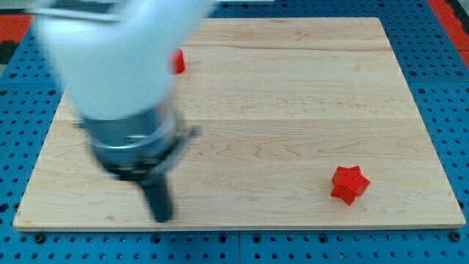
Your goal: Move the yellow hexagon towards red star
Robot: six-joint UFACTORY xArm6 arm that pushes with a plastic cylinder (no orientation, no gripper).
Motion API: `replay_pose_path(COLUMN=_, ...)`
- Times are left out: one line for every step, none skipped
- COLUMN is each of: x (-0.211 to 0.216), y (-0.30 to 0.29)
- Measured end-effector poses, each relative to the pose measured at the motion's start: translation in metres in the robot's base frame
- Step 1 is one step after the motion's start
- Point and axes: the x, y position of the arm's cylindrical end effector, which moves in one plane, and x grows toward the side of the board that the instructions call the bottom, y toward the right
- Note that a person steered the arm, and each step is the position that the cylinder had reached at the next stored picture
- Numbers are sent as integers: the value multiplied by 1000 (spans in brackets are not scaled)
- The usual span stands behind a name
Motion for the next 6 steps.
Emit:
replay_pose_path(x=-23, y=-79)
replay_pose_path(x=-69, y=-39)
replay_pose_path(x=-77, y=-14)
replay_pose_path(x=-100, y=-60)
replay_pose_path(x=-96, y=1)
replay_pose_path(x=-93, y=77)
